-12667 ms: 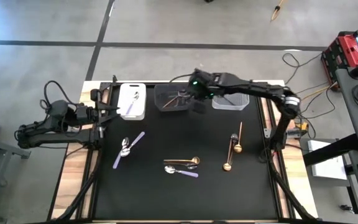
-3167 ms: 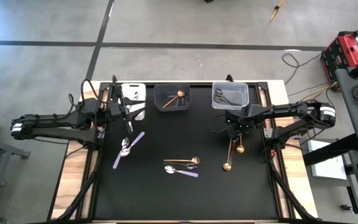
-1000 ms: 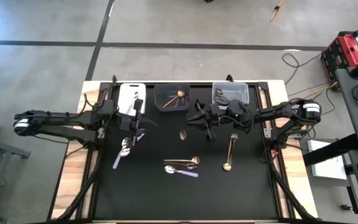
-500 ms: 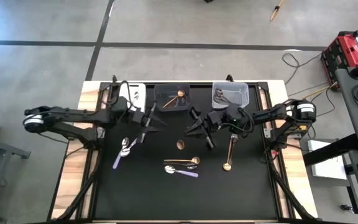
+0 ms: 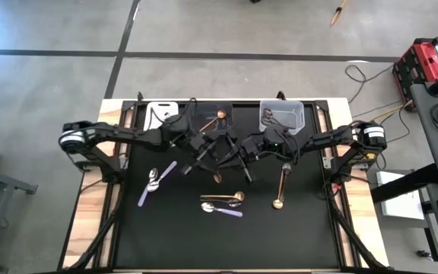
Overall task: Sort silverware by color (type)
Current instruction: Put the gold spoon into the black bin
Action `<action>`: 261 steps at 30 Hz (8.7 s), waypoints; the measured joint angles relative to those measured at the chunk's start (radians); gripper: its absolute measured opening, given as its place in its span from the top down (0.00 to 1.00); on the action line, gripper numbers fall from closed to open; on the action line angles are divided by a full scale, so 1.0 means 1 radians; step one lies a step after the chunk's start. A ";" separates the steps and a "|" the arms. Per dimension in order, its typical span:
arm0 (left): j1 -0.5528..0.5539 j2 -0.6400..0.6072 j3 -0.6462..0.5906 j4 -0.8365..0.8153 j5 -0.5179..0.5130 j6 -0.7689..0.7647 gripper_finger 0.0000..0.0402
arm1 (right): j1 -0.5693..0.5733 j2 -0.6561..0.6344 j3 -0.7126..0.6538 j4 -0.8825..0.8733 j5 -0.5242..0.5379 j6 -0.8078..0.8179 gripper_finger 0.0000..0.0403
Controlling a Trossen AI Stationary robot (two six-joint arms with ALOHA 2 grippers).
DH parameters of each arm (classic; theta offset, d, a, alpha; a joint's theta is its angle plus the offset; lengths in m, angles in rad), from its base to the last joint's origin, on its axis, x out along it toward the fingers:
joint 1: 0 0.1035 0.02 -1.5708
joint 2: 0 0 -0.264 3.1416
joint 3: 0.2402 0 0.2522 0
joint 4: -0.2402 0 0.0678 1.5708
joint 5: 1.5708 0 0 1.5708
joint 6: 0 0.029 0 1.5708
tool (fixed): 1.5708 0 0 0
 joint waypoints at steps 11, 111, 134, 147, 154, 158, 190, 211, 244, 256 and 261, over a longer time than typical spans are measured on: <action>-0.004 0.057 0.023 0.011 0.031 0.021 0.65 | 0.004 0.000 0.002 -0.032 0.003 -0.036 0.97; -0.003 -0.728 -0.363 -0.345 -1.033 0.144 0.48 | -0.171 0.046 0.462 -0.994 0.553 -0.112 0.96; -0.005 -1.071 -0.486 -0.428 -0.961 0.050 0.57 | -0.409 0.534 1.251 -1.921 0.338 -0.160 0.97; -0.005 -1.103 -0.487 -0.466 -0.961 0.034 0.58 | -0.473 0.649 1.432 -2.175 0.305 -0.391 0.97; -0.005 -1.099 -0.487 -0.466 -0.961 0.026 0.58 | -0.491 0.649 1.430 -2.176 0.323 -0.460 0.97; -0.005 -1.099 -0.487 -0.466 -0.961 0.021 0.58 | -0.495 0.649 1.424 -2.167 0.323 -0.468 0.97; -0.004 -0.914 -0.501 -0.447 -1.108 0.167 0.56 | -0.450 0.641 1.311 -2.104 0.456 -0.396 0.97; -0.003 -0.375 -0.438 -0.151 -1.141 0.262 0.33 | -0.289 0.640 1.340 -2.234 0.561 -0.143 0.97; -0.004 -0.039 -0.270 -0.174 -1.277 0.311 0.98 | -0.233 0.628 1.340 -2.301 0.565 -0.086 0.81; -0.003 -0.187 -0.374 -0.024 -1.203 0.294 0.99 | -0.233 0.468 1.340 -2.270 0.551 -0.089 0.70; -0.004 -0.320 -0.428 -0.030 -1.191 0.287 0.99 | -0.230 0.364 1.336 -2.172 0.548 -0.115 0.70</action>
